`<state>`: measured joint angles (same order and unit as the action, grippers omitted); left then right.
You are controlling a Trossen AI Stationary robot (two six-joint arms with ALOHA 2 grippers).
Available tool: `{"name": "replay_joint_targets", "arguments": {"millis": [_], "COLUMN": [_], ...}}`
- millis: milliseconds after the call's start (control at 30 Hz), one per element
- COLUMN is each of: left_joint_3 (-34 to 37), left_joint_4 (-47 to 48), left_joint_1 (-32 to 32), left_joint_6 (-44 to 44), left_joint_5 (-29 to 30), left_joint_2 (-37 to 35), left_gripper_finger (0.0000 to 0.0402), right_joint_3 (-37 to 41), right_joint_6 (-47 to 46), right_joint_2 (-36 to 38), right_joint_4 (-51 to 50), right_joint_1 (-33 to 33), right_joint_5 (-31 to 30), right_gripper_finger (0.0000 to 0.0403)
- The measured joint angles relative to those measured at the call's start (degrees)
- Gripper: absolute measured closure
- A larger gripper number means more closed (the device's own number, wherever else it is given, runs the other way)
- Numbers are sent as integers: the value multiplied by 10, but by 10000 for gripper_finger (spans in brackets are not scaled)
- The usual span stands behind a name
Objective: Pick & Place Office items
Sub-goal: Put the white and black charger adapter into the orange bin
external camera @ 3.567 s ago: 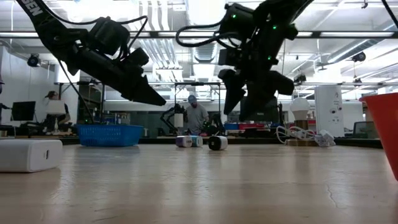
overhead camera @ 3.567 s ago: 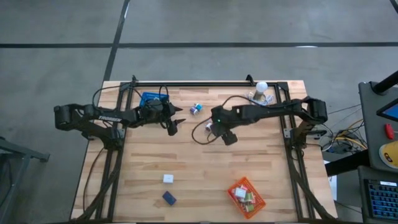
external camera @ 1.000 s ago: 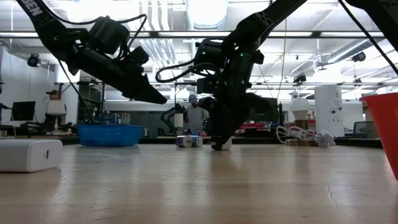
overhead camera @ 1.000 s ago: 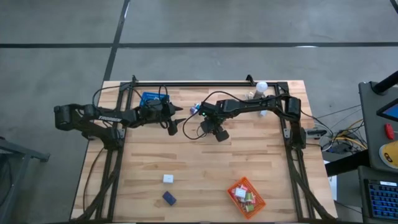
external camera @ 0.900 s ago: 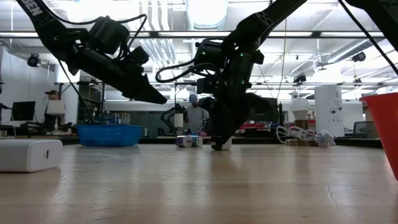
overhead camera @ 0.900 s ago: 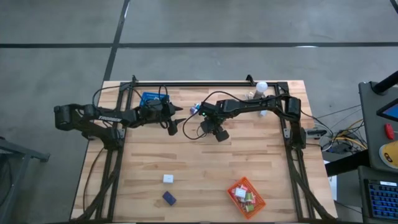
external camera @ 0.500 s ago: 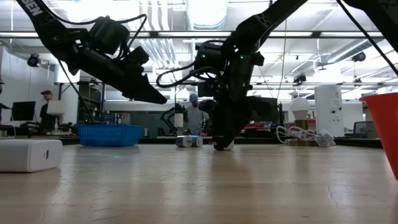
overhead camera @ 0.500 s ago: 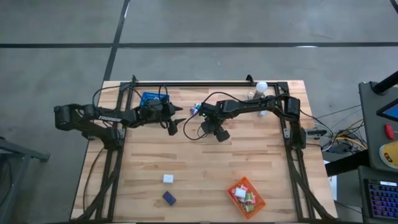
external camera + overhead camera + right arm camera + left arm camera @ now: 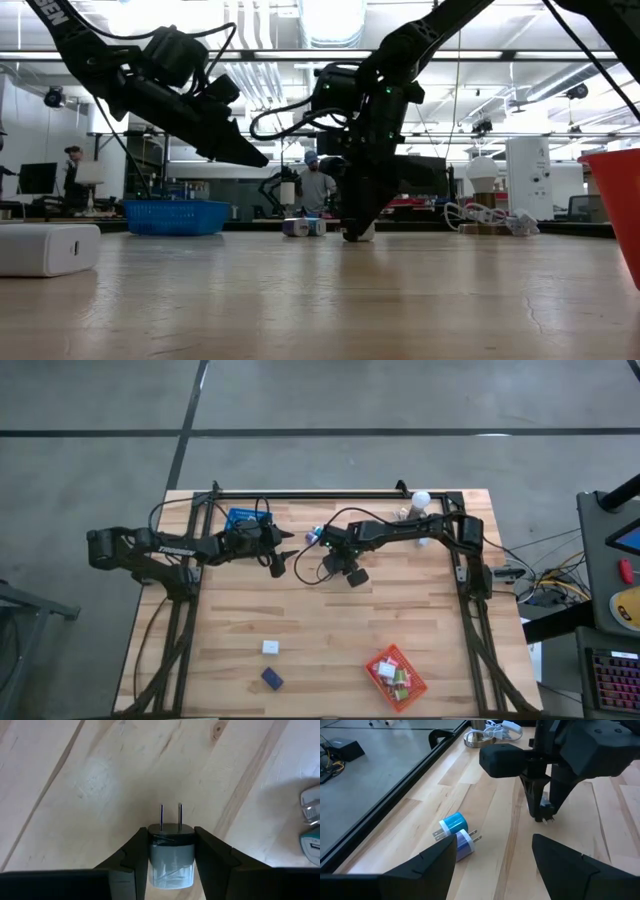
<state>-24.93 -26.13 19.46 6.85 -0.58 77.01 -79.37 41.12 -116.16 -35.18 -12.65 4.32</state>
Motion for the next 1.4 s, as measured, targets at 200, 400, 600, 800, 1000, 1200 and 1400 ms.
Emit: {"name": "replay_joint_targets", "arguments": {"millis": [200,400,600,800,1000,1200,1400], "left_joint_3": [0,0,0,7,12,13,13], "left_joint_4": [0,0,4,4,0,0,-5], "left_joint_1": [0,0,0,0,1,2,3], "left_joint_6": [0,0,0,1,3,4,4], "left_joint_5": [0,0,0,0,3,4,4], "left_joint_2": [0,0,0,0,0,0,0], "left_gripper_finger": [142,142,142,142,142,142,142], "right_joint_3": [2,3,3,11,42,89,143], "right_joint_6": [-7,-35,-75,-113,-163,-217,-295], "right_joint_2": [1,1,21,74,137,192,247], "right_joint_4": [2,21,60,110,151,153,151], "right_joint_1": [11,30,51,78,114,173,241], "right_joint_5": [4,13,84,182,227,181,106], "right_gripper_finger": [284,284,284,284,284,284,284]}}
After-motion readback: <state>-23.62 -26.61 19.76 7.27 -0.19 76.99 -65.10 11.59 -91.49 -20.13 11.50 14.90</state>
